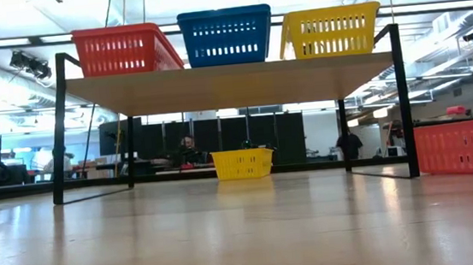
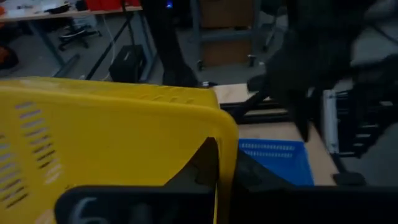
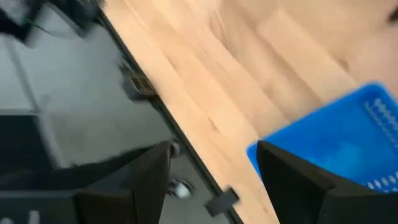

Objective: Stack baskets on shelf by color
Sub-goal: Stack the bottom yellow bin on top of the yellow bin on the shelf, then stack the yellow bin on top of the yellow bin on the shelf

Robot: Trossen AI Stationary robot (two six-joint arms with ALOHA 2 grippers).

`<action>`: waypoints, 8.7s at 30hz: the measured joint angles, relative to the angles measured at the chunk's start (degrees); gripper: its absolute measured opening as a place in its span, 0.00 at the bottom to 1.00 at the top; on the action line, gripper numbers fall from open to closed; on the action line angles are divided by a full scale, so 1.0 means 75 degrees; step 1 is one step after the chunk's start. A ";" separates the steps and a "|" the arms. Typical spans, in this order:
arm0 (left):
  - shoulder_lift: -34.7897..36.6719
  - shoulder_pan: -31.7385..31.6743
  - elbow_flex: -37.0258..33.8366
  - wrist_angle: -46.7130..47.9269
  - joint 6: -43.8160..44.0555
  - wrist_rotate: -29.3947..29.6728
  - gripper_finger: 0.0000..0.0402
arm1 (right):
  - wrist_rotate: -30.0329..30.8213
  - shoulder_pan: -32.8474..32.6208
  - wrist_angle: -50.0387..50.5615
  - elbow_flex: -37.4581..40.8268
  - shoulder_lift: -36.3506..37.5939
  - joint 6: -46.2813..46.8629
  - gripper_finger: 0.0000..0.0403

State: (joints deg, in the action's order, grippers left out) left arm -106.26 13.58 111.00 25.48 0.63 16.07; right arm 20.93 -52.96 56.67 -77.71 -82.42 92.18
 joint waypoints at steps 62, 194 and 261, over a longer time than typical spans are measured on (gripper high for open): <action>-0.0497 -0.1774 0.3108 0.3098 -0.1119 0.0658 0.20 | 0.0675 0.3336 0.0647 0.0009 0.2877 -0.2986 0.60; -0.0625 -0.3842 0.3142 0.3691 0.5870 -0.3673 0.00 | 0.0464 0.5366 0.1252 0.0012 0.4815 -0.2096 0.60; -0.0886 -0.2665 0.3200 0.2423 0.2741 -0.3915 0.35 | 0.0015 0.6029 0.3292 0.0012 0.3198 -0.2368 0.60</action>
State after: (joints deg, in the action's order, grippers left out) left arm -112.90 -6.41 135.00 43.66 21.19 -13.29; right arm 21.05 -7.74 81.36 -77.62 -58.44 74.42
